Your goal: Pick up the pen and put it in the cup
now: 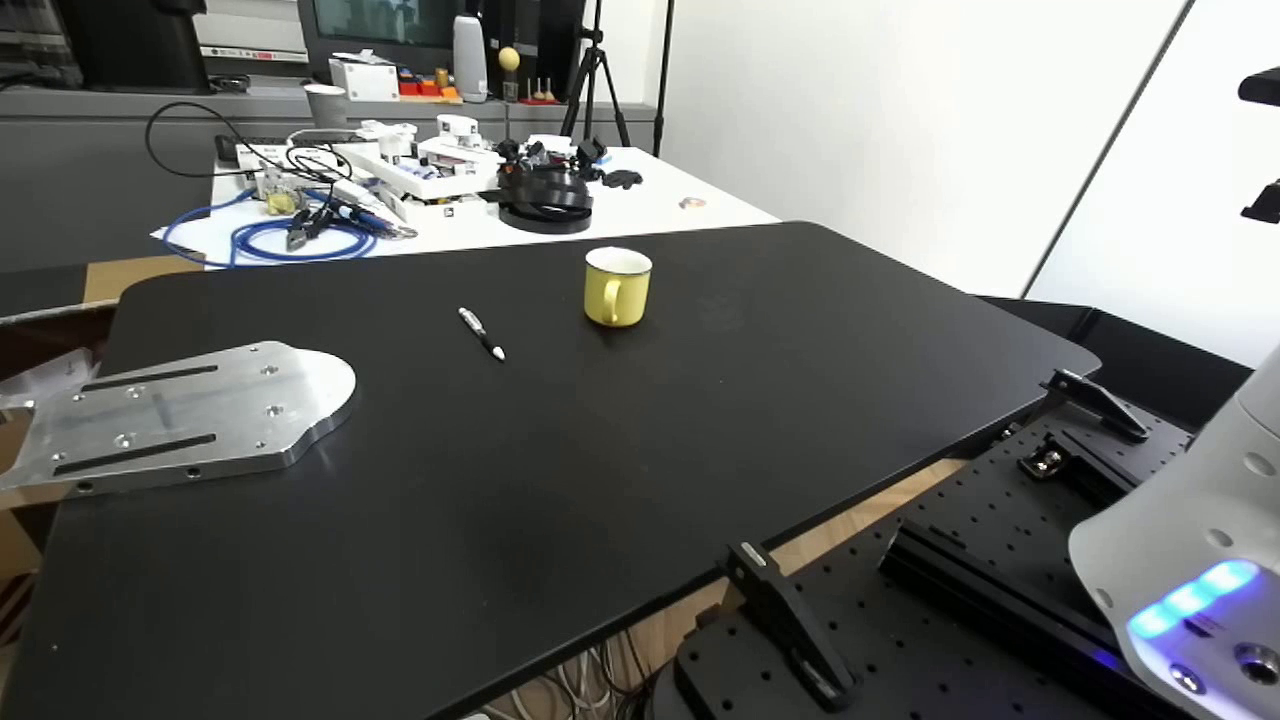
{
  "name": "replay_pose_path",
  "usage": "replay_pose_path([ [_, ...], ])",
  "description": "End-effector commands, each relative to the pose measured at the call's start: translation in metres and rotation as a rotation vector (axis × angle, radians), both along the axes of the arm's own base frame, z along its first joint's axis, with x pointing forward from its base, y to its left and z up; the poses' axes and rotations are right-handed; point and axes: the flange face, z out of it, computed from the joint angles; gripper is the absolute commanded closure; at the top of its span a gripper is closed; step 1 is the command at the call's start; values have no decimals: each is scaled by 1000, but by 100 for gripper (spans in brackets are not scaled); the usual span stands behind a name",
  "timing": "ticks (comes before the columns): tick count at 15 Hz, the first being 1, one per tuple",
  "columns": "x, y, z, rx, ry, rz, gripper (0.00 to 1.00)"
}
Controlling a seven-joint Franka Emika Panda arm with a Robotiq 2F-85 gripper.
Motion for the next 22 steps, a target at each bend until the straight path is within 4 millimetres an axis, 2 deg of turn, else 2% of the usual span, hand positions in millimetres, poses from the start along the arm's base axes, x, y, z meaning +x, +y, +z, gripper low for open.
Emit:
replay_pose_path([
  [1, 3, 9, -6, -3, 15, 9, 0],
  [4, 9, 15, -14, -5, 28, 13, 0],
  [14, 11, 13, -10, -5, 25, 10, 0],
  [17, 24, -2, -28, 9, 43, -46, 0],
  [22, 45, -27, -75, 34, 66, -109, 0],
])
